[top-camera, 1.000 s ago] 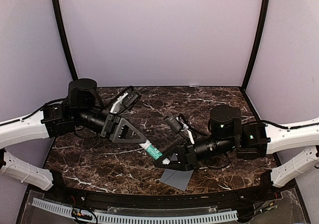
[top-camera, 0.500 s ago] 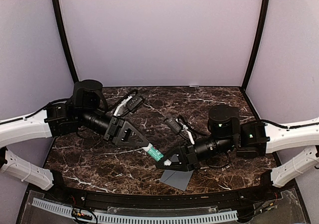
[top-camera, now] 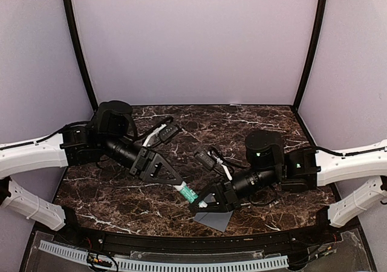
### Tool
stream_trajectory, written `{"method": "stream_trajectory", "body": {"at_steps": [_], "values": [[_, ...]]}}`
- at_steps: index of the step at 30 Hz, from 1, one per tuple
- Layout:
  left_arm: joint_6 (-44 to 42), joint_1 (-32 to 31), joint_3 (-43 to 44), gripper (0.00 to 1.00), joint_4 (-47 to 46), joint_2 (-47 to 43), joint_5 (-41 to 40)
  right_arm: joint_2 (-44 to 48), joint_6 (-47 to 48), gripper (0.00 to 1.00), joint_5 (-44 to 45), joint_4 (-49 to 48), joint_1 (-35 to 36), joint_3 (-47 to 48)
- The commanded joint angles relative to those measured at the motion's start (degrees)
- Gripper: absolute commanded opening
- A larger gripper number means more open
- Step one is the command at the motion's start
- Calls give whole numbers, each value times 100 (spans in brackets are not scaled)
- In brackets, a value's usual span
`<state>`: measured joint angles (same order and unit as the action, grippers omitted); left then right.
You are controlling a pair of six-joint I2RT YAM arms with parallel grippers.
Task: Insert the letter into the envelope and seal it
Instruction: Close the solid glue cap on the solid glue.
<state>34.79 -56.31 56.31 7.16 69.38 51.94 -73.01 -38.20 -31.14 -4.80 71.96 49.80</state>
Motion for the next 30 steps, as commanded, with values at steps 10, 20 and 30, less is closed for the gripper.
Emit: {"method": "stream_trajectory", "body": {"at_steps": [10,20,30], "values": [[-208,-764,38,0,-12,409,750,-3,-199,0,1504,-2373,-547,74],[-266,-776,108,0,130,283,145,37,154,0,802,-2193,-578,-6],[-64,-639,36,0,36,-68,-929,228,465,33,174,-1560,-578,-216]]}}
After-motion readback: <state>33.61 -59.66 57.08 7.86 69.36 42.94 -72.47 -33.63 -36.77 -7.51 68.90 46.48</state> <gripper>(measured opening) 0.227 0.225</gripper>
